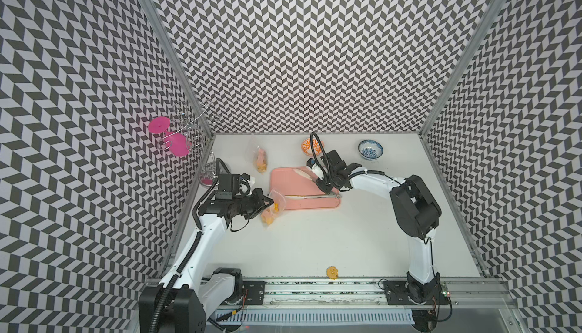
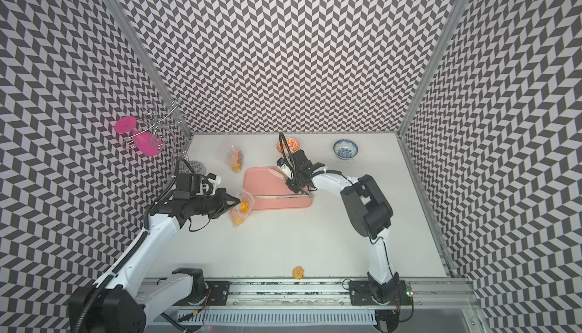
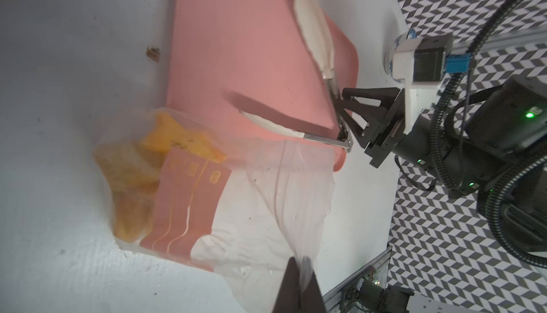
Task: Put the cookies into a resealable bag to prevent moisture
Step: Place the clamp on the tray.
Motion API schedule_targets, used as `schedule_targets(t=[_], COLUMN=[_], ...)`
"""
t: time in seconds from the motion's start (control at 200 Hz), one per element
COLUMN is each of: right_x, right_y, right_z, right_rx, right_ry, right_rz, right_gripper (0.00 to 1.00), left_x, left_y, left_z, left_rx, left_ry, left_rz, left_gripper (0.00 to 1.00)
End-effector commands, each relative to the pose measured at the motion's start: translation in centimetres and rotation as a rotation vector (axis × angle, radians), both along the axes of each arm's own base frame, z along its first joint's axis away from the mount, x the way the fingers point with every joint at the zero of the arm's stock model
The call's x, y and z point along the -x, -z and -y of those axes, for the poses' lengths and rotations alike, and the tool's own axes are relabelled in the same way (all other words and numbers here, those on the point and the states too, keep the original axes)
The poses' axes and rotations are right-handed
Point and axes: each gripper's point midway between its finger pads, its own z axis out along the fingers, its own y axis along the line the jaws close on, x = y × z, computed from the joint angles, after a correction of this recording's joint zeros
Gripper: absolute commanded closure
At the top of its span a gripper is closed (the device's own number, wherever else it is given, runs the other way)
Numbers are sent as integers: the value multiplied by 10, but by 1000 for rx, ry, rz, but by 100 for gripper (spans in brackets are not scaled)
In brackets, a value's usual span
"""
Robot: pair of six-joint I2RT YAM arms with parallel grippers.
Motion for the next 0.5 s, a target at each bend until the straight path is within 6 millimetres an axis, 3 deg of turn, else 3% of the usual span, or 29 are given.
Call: schedule_targets(t=[0.0, 0.095, 0.165, 0.255, 0.381, 0.496], right_x=[-12, -7, 10, 54, 131, 187], right_y=[-21, -44, -71, -98, -116, -114], right_z=[-12, -15, -21, -34, -61, -80], right_rx=[-22, -79, -204, -383, -612, -776], right_ry=[-7, -3, -15, -64, -126, -158], right_rz=[63, 91, 96, 83, 28, -30], right_gripper=[57, 49, 48, 47, 47, 47], left_x=[-8, -7, -8, -13, -17, -17], left_y=[-17, -13, -13, -18, -20, -17], left_z=[2, 6, 7, 3, 2, 2], left_rx=[100, 167, 199, 210, 215, 199], left_ry=[-84, -116, -139, -179, -197, -192], left_rz=[34, 12, 6, 20, 25, 18], left_gripper=[100, 100, 100, 100, 100, 100])
